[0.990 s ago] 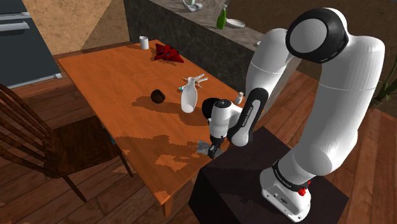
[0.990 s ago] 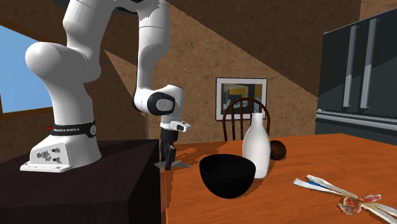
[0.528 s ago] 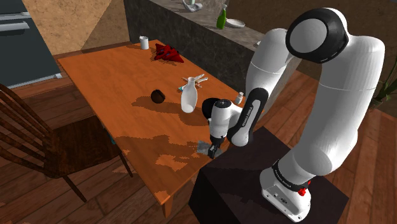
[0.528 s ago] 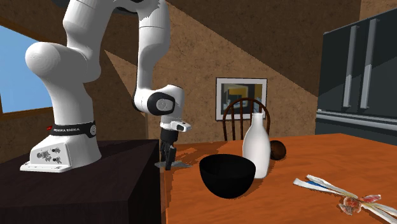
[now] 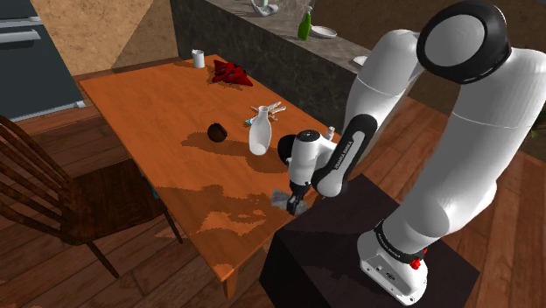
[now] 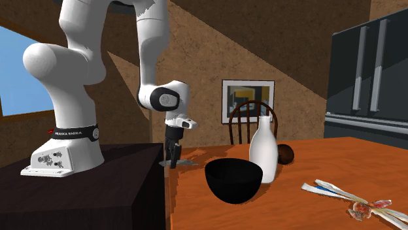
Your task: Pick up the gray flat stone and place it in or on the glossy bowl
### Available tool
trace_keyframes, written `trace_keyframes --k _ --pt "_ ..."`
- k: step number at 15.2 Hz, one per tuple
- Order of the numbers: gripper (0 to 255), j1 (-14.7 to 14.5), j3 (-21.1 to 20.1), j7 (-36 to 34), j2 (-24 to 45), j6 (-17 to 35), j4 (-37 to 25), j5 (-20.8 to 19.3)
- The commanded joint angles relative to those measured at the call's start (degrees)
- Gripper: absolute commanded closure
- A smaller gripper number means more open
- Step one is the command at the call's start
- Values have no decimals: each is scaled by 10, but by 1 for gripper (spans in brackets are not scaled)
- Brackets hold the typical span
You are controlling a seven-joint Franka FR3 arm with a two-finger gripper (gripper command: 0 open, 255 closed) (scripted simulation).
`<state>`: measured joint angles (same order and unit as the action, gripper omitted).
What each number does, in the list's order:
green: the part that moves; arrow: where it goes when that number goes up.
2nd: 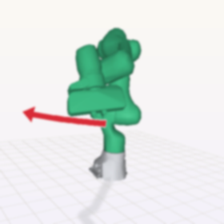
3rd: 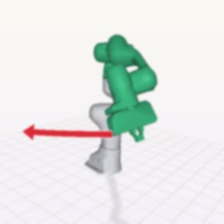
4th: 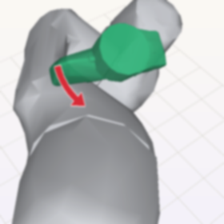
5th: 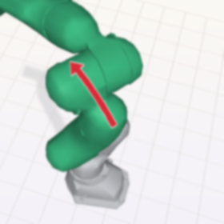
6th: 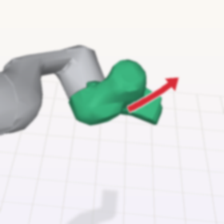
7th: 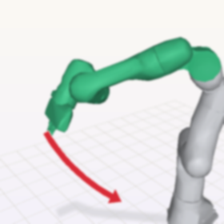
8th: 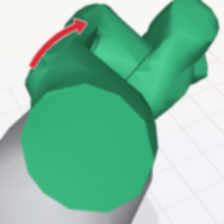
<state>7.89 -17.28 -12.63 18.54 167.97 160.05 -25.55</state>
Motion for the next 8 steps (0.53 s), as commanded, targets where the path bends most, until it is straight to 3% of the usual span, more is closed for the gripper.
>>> trace_keyframes --k 1,8 --pt "255 29 -34 21 -27 -15 13 27" --pt "255 115 -160 127 -120 -75 37 177"
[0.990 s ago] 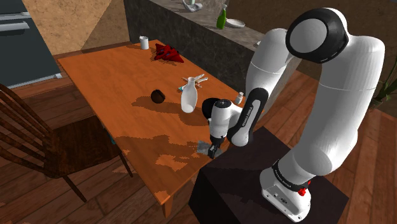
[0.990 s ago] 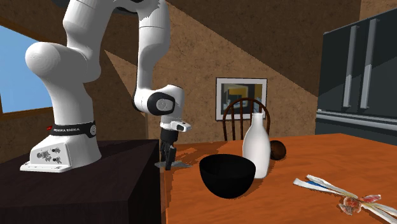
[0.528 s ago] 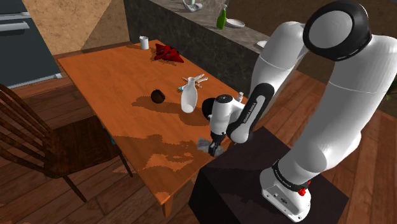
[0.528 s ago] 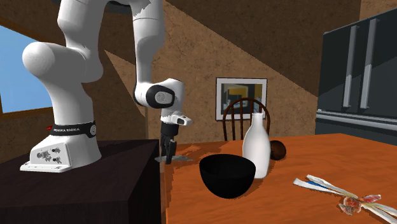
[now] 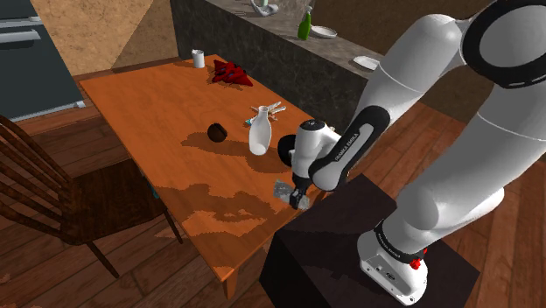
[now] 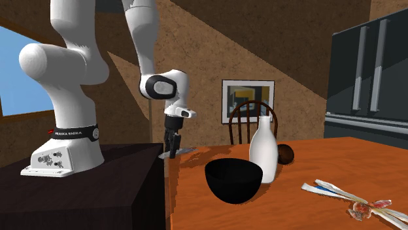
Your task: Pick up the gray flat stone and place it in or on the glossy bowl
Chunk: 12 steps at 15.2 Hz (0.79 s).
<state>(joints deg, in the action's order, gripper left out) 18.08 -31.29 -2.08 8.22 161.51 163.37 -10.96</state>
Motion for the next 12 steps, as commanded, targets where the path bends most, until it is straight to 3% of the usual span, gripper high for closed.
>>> trace_keyframes --k 1,6,12 --pt "255 20 -35 41 -32 -20 7 58" --pt "255 18 -68 125 -108 -76 13 181" --pt "255 -12 -56 179 -191 -153 11 259"
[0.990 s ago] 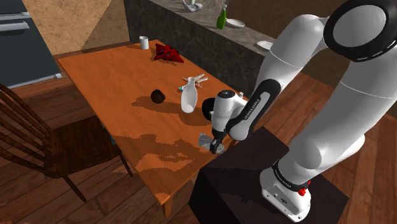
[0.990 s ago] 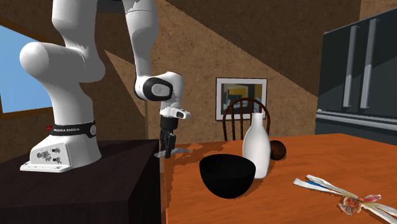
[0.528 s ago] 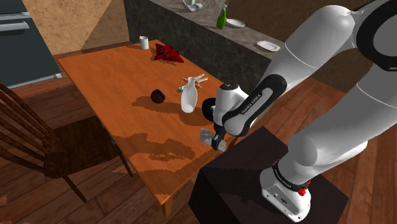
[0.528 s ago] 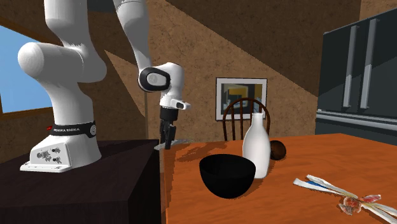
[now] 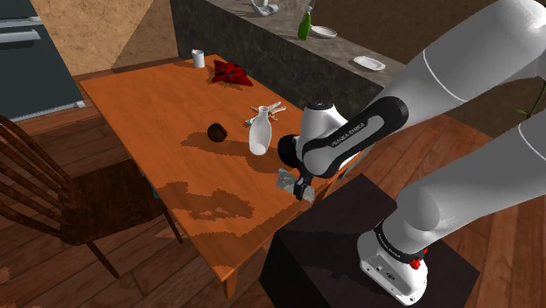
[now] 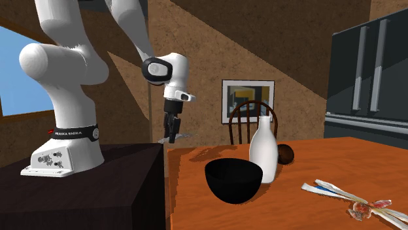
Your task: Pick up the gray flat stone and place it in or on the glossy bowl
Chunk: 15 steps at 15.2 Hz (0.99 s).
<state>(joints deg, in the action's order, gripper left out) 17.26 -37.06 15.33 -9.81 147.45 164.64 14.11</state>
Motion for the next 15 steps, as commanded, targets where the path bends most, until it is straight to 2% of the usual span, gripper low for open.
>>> trace_keyframes --k 1,7,11,15 --pt "255 -9 5 11 -24 -25 -2 16" --pt "255 -28 23 30 -87 -92 -9 41" --pt "255 37 47 54 -34 -88 -55 -28" --pt "255 88 71 67 23 -93 -112 -94"
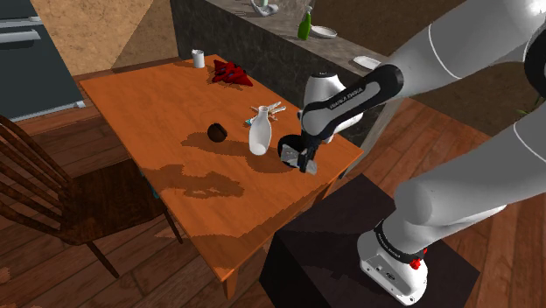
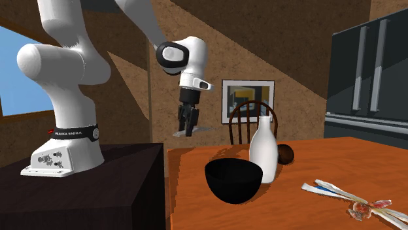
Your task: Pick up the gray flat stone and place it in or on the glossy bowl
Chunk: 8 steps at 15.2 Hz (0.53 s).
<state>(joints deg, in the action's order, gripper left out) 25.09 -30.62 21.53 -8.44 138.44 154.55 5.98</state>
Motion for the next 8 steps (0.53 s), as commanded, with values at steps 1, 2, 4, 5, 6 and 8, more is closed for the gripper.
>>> trace_keyframes --k 1,2,4,5,6,8 --pt "255 21 12 8 24 -5 -27 -29" --pt "255 30 18 10 39 -8 -43 -43" --pt "255 46 30 15 69 -16 -78 -71" --pt "255 53 36 17 84 -20 -96 -84" --pt "255 59 42 20 100 -25 -114 -96" --pt "255 69 53 25 130 -37 -153 -117"
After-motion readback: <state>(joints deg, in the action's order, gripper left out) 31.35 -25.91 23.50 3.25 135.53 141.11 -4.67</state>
